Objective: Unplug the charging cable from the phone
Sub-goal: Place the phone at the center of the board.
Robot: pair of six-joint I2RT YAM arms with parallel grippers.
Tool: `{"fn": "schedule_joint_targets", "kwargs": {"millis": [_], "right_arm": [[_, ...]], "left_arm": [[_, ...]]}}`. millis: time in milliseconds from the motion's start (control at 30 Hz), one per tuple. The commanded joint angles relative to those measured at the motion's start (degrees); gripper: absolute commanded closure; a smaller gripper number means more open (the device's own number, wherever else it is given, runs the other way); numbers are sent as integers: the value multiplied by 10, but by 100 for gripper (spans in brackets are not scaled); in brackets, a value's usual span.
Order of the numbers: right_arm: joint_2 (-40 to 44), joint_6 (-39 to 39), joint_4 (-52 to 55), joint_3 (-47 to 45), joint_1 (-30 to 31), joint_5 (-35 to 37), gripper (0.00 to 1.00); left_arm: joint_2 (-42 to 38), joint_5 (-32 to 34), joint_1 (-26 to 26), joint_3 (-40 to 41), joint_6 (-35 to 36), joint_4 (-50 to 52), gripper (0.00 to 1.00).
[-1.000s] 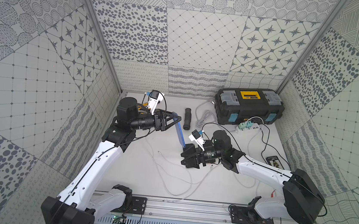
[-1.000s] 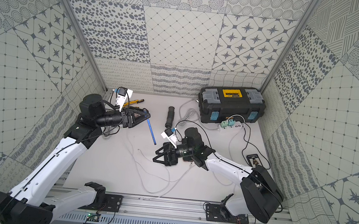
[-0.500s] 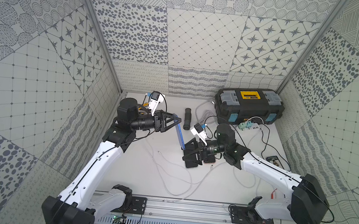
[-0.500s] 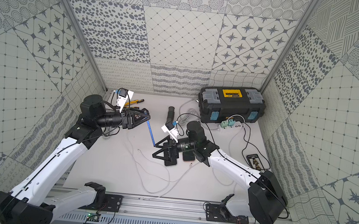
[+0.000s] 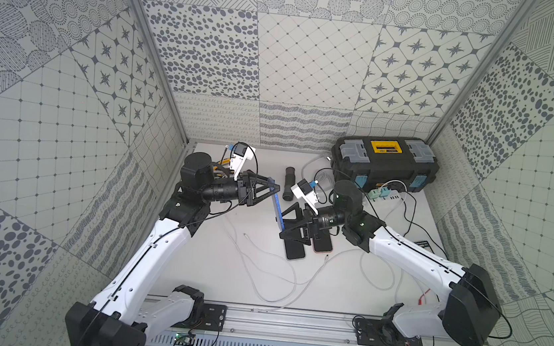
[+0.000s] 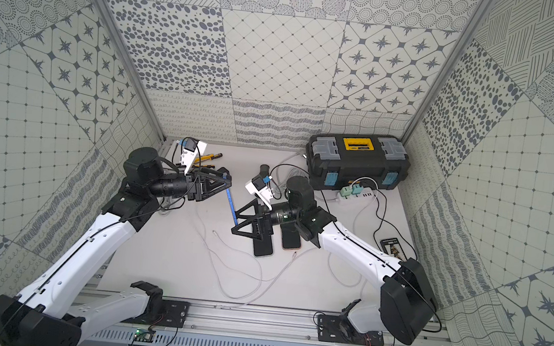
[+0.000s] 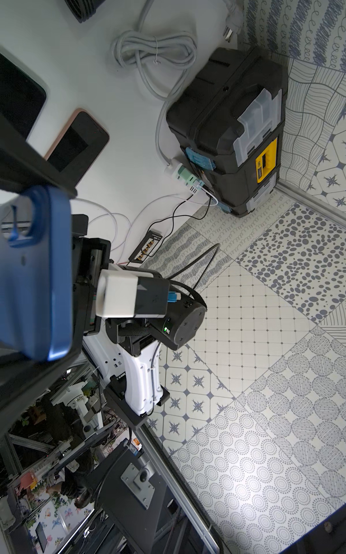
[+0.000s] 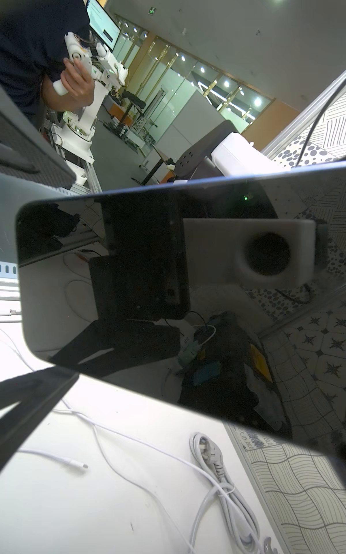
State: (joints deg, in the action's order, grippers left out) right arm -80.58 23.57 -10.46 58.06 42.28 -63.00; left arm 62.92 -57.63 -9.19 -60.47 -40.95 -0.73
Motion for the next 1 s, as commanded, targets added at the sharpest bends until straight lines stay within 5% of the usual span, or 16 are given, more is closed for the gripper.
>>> {"fn": "schedule_joint_targets", "kwargs": {"millis": [0,967], "right_arm": [[-6,5,-20,22,-2,-9,3],[-33,70,-141,17,-1,-16,5]], "left_arm": [[-6,-31,1,2,-11,-66,95],[-6,-60,1,21,-18,-97,96]]}}
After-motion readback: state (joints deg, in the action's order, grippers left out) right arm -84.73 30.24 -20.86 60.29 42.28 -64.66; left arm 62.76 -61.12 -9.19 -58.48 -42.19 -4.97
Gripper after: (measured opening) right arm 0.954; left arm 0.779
